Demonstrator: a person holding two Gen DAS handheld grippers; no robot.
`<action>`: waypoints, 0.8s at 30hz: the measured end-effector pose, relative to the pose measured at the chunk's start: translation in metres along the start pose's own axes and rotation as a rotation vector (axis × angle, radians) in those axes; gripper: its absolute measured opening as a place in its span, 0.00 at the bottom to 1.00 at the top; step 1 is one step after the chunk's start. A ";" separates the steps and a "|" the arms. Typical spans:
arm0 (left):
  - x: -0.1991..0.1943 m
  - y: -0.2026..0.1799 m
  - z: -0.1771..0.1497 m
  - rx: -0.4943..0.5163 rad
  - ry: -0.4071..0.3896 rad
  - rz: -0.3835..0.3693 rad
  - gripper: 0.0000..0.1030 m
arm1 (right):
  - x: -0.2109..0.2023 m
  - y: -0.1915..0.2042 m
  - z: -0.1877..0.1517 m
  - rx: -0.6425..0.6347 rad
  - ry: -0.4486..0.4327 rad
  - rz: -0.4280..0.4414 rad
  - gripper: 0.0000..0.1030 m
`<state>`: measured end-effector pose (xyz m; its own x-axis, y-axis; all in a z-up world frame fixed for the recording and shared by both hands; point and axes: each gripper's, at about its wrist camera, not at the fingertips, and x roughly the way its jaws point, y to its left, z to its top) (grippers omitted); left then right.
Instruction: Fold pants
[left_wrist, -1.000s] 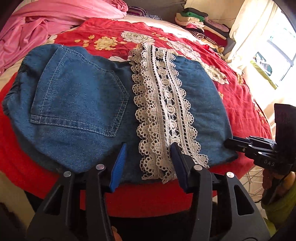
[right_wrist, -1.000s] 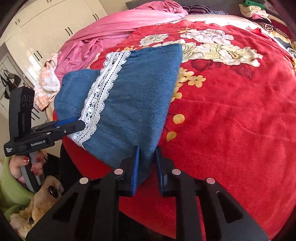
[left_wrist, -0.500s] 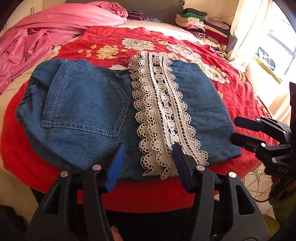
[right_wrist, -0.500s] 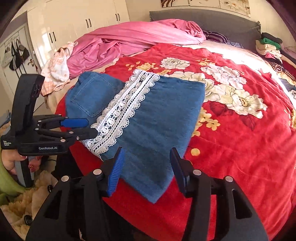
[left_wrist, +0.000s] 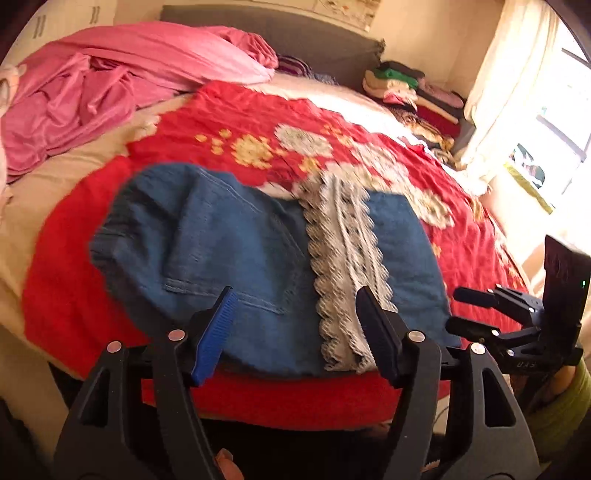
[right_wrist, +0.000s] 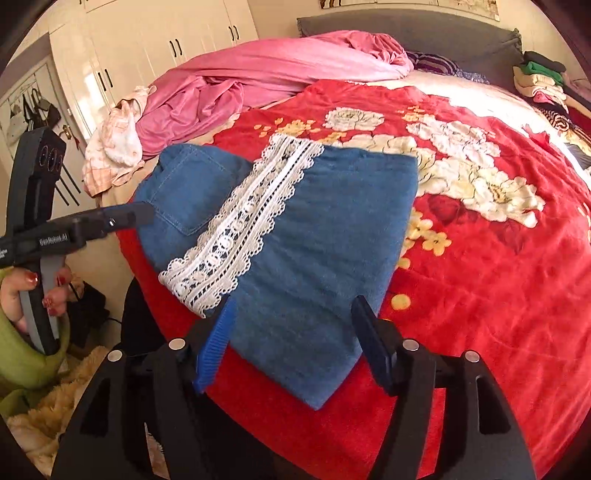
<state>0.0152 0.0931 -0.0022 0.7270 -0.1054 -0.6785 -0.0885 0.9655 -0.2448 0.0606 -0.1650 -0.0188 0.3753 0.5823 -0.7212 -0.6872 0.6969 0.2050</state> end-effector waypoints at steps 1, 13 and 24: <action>-0.006 0.014 0.008 -0.022 -0.027 0.033 0.59 | -0.001 -0.001 0.004 -0.001 -0.007 -0.008 0.64; 0.062 0.132 0.052 -0.270 0.131 0.010 0.51 | 0.047 0.017 0.053 -0.108 0.020 -0.019 0.64; 0.039 0.108 0.027 -0.117 0.085 0.211 0.31 | 0.069 0.005 0.039 -0.070 0.073 -0.029 0.65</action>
<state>0.0523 0.1993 -0.0368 0.6242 0.0715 -0.7780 -0.3142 0.9347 -0.1663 0.1075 -0.1052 -0.0422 0.3508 0.5287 -0.7729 -0.7197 0.6803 0.1387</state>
